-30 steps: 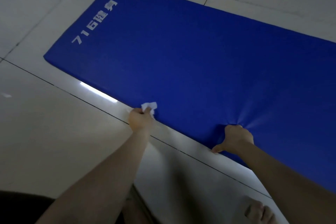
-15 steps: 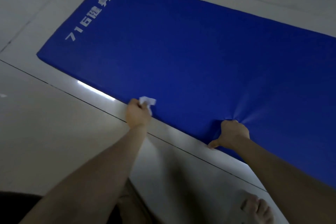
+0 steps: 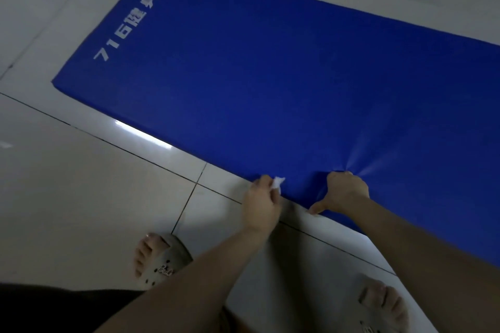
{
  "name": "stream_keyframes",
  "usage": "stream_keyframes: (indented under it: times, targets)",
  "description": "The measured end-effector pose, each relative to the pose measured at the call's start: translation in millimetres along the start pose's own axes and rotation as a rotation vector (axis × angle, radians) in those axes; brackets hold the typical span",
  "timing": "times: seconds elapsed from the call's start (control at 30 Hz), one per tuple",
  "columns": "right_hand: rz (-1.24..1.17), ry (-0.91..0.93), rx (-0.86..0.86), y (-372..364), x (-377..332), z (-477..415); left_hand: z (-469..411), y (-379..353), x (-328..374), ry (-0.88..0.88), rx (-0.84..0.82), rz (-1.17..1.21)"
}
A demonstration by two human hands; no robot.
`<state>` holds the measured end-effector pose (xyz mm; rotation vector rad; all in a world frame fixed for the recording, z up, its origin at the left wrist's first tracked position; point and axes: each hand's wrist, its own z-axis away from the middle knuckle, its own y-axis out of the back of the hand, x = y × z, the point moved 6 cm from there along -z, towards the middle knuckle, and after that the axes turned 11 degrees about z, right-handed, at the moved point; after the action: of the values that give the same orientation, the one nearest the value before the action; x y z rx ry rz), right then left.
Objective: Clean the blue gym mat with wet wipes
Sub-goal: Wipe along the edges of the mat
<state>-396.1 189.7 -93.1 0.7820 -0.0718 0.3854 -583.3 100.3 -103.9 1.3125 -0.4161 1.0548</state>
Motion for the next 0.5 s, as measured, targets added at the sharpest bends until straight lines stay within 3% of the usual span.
stream_keyframes:
  times: [0.13,0.33,0.5]
  targets:
    - [-0.007,0.012,-0.002,1,1,0,-17,10,-1,-0.116,-0.093,-0.159]
    - [0.003,0.008,0.013,1,0,1,-74,112,-45,0.066,0.256,-0.300]
    - [0.013,0.013,0.004,0,-1,0,-61,99,-47,0.082,0.329,-0.300]
